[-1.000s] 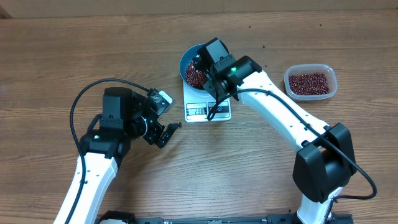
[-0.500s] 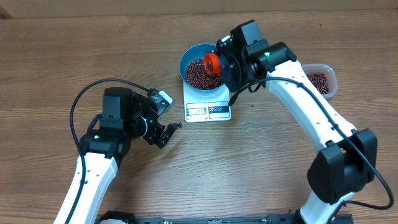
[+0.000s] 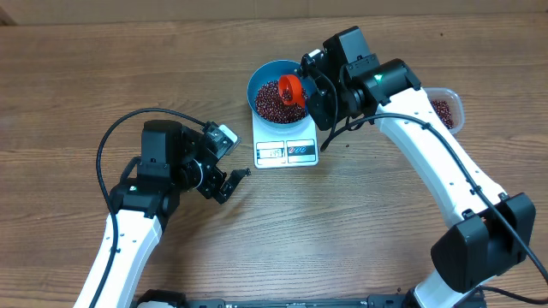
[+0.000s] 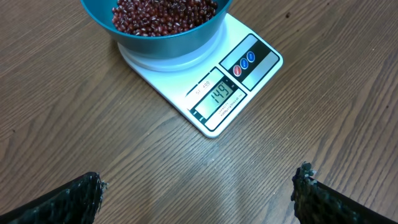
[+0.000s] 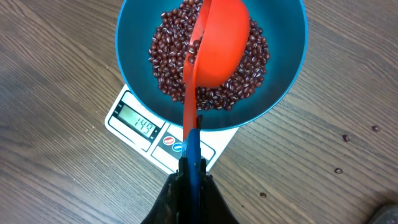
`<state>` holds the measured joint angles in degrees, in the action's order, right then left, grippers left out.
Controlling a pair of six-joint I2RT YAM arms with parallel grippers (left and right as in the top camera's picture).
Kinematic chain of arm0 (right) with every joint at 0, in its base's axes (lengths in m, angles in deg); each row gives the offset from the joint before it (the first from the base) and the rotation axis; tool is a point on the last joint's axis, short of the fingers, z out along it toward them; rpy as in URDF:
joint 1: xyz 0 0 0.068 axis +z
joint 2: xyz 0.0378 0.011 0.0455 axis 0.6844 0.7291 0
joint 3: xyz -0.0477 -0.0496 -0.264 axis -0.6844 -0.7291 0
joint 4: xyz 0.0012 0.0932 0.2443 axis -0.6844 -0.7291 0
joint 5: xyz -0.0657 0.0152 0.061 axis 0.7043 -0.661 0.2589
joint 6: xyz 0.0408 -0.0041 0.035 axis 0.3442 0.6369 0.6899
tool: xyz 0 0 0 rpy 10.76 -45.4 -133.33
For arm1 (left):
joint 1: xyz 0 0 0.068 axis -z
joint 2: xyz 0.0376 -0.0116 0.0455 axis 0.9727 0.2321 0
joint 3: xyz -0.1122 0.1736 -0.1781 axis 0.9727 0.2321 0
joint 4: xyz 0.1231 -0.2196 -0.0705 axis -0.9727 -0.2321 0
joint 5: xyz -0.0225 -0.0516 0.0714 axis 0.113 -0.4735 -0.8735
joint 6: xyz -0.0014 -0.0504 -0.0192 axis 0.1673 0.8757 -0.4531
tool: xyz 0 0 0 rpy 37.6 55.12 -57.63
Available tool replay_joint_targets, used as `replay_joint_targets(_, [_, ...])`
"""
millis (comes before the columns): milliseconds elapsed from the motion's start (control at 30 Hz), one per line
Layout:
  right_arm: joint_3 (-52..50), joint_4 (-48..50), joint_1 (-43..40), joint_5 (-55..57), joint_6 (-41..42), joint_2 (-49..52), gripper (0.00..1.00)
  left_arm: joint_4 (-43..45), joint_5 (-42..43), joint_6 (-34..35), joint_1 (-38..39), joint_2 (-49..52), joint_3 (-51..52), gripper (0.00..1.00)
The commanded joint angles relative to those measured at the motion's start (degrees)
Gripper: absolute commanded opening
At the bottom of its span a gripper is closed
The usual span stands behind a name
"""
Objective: Scoop item into bowl and weigh 150g on scale
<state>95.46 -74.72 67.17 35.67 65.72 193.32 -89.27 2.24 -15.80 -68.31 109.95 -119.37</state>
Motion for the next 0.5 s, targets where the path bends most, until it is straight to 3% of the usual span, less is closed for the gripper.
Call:
replay_joint_targets(0, [2.01,-0.26,-0.02,-0.61,0.52,-2.58,0.04,0.15,-0.17,0.55,0.02,-0.02,-0.04,0.99])
replay_joint_targets(467, [4.26,0.44,0.83,4.81,0.55,-2.58,0.04,0.15,-0.17,0.55,0.02,-0.02,-0.04,1.00])
